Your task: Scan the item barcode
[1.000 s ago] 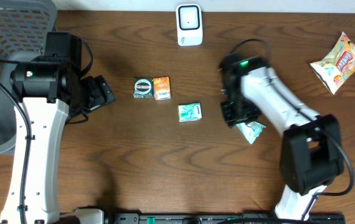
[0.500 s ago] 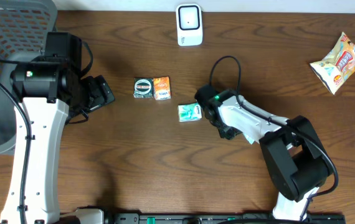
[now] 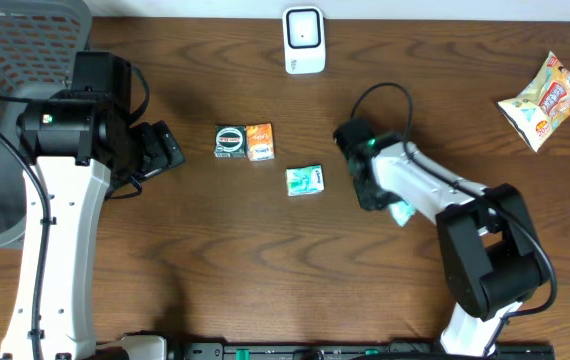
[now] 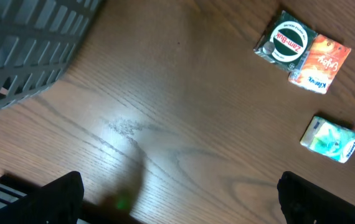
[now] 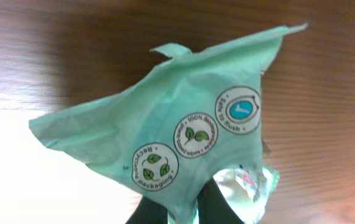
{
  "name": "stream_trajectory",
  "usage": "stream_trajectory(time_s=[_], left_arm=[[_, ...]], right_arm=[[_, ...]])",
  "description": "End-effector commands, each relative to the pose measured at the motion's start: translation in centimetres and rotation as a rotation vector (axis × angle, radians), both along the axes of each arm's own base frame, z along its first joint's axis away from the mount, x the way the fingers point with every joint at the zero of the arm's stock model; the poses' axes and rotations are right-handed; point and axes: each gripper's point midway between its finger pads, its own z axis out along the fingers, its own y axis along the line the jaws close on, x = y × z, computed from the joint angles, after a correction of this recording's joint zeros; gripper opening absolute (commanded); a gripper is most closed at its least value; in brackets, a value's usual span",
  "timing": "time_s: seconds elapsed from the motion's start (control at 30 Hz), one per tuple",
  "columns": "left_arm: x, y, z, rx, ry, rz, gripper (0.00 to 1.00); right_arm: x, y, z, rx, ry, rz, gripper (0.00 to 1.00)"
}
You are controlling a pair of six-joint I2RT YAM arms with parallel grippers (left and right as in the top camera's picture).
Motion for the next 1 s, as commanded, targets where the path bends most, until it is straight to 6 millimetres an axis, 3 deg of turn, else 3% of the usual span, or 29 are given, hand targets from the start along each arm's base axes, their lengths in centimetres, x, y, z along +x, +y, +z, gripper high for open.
stream_trajectory(time_s=[0.0, 0.13, 0.2, 0.4, 0.53, 0.73, 0.87, 0.97], left_arm=[[-0.1, 0.1, -0.1, 0.004, 0.010, 0.011, 0.98], [-0.1, 0.1, -0.1, 0.004, 0.010, 0.011, 0.98], [-0.1, 0.1, -0.1, 0.004, 0.010, 0.011, 0.98], [-0.1, 0.1, -0.1, 0.004, 0.010, 0.011, 0.98], [-0.1, 0.1, -0.1, 0.004, 0.010, 0.011, 0.98], [-0.1, 0.1, -0.1, 0.004, 0.010, 0.011, 0.98], [-0.1, 0.1, -0.1, 0.004, 0.010, 0.011, 0.98], [-0.1, 0.1, -0.1, 0.004, 0.010, 0.011, 0.97]], right_arm=[[0.0, 7.3, 2.3, 0.431, 0.133, 0.091, 0.01], [0.6, 11.9, 7.7, 0.815, 0.183, 0.182, 0.01], [0.6, 13.3, 9.8, 1.003, 0.197, 0.213, 0.01], [-0.4, 12.8, 11.6, 1.366, 0.261, 0.139, 0.01], [-1.5, 11.4, 10.1, 1.509, 0.287, 0.034, 0.01], [-3.0, 7.8, 5.5, 1.513, 0.286, -0.185, 0.01], [-2.7, 4.1, 2.8, 1.385, 0.244, -0.312, 0.04], [-1.9, 0.1, 0.1, 1.191, 0.186, -0.395, 0.14]])
